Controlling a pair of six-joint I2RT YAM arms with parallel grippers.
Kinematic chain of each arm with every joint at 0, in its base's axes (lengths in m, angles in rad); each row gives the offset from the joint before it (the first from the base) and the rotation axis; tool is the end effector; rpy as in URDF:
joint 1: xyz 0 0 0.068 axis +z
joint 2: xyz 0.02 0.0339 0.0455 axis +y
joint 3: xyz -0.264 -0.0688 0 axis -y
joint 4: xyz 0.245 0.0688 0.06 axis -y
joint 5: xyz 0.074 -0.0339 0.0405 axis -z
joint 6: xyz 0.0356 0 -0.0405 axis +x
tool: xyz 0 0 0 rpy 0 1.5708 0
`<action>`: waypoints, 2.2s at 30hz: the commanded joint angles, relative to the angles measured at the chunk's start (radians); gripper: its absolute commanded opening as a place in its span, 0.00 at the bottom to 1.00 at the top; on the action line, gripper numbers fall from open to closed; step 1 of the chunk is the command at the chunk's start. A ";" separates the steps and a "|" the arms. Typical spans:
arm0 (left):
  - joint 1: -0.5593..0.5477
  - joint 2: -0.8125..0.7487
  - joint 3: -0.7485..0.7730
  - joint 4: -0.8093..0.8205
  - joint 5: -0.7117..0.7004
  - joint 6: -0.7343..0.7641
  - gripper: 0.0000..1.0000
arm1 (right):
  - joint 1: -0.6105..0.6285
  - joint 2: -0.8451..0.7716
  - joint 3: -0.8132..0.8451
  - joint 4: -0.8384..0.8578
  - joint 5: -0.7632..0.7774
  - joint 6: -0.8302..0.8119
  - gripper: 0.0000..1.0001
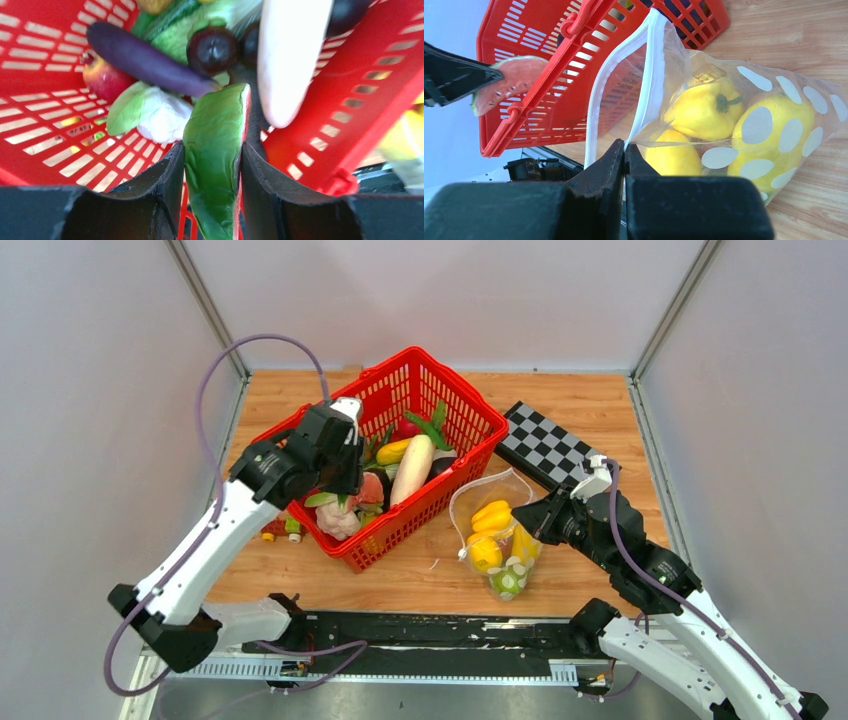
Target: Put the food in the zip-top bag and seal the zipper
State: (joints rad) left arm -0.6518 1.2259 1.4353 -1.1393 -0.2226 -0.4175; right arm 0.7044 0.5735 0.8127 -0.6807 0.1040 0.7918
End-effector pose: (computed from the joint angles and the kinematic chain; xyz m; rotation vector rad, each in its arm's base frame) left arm 0.1820 -0.1290 0.3844 0.1981 2.4691 -0.1806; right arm 0.0946 0.0755 0.3263 0.1619 2.1080 0.8299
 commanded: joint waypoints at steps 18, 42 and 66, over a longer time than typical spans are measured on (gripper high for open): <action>-0.002 -0.215 -0.095 0.578 0.437 -0.131 0.00 | 0.004 -0.010 0.042 0.033 -0.006 -0.010 0.02; -0.273 0.016 -0.219 0.823 0.466 -0.054 0.00 | 0.004 -0.026 0.042 0.085 -0.049 -0.006 0.02; -0.411 0.203 -0.286 1.134 0.242 -0.151 0.04 | 0.003 -0.041 0.018 0.130 -0.089 0.025 0.03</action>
State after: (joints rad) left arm -1.0389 1.4235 1.1561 -0.1215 0.0677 -0.5426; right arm 0.7044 0.5533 0.8127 -0.6304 0.0250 0.8001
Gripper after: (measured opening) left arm 0.479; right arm 0.030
